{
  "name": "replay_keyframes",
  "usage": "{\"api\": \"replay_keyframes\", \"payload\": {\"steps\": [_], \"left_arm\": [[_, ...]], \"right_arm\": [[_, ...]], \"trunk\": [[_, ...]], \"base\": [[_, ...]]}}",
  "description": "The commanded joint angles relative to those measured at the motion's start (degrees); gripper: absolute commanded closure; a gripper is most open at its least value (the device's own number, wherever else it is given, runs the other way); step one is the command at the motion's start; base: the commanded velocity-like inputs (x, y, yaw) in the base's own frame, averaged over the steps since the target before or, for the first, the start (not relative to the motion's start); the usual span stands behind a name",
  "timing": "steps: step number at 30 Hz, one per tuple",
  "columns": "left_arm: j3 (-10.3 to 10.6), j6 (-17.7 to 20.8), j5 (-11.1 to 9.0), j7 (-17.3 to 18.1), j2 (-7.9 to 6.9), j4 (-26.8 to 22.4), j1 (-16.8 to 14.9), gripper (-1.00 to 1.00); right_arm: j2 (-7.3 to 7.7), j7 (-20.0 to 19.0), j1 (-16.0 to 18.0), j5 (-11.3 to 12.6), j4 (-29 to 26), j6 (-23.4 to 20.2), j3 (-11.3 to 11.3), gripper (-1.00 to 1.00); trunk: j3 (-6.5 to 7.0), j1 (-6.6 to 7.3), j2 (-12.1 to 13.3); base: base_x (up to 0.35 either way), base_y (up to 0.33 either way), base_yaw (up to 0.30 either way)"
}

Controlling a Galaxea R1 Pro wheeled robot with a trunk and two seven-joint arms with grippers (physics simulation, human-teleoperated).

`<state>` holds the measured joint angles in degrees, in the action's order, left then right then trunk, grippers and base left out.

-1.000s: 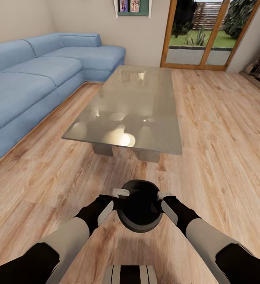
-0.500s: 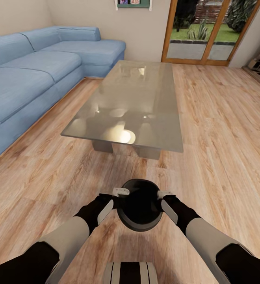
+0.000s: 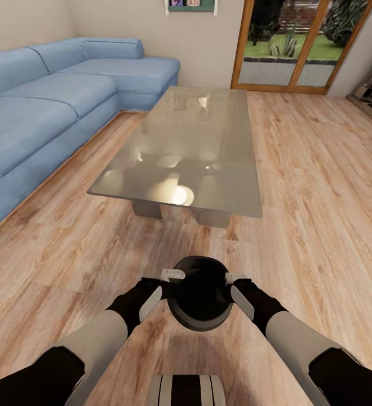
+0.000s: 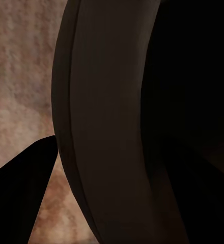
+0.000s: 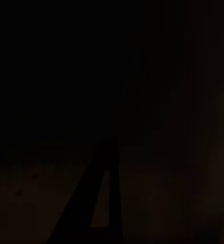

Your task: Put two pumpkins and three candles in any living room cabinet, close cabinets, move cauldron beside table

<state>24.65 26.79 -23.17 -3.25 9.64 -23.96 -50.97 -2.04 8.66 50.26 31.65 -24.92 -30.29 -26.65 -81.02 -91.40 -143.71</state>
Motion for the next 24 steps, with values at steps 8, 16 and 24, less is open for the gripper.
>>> {"api": "replay_keyframes", "payload": {"steps": [8,16,24], "left_arm": [[1.2,0.0,-1.1,-0.2,0.03,-0.3,0.2,1.00],[1.2,0.0,-1.0,-0.2,0.03,-0.3,0.2,1.00],[1.2,0.1,-1.0,-0.6,0.03,-0.2,0.2,1.00]], "right_arm": [[0.11,0.5,0.0,0.8,1.9,-0.2,-0.5,-1.00],[0.11,0.5,0.0,0.8,1.9,-0.3,-0.5,-1.00],[0.11,0.5,0.1,0.8,1.9,-0.3,-0.5,-1.00]], "trunk": [[-0.06,-1.17,0.0],[-0.06,-1.17,0.0],[-0.06,-1.17,0.0]], "base": [[0.000,0.000,0.000],[0.000,0.000,0.000],[0.000,0.000,0.000]]}}
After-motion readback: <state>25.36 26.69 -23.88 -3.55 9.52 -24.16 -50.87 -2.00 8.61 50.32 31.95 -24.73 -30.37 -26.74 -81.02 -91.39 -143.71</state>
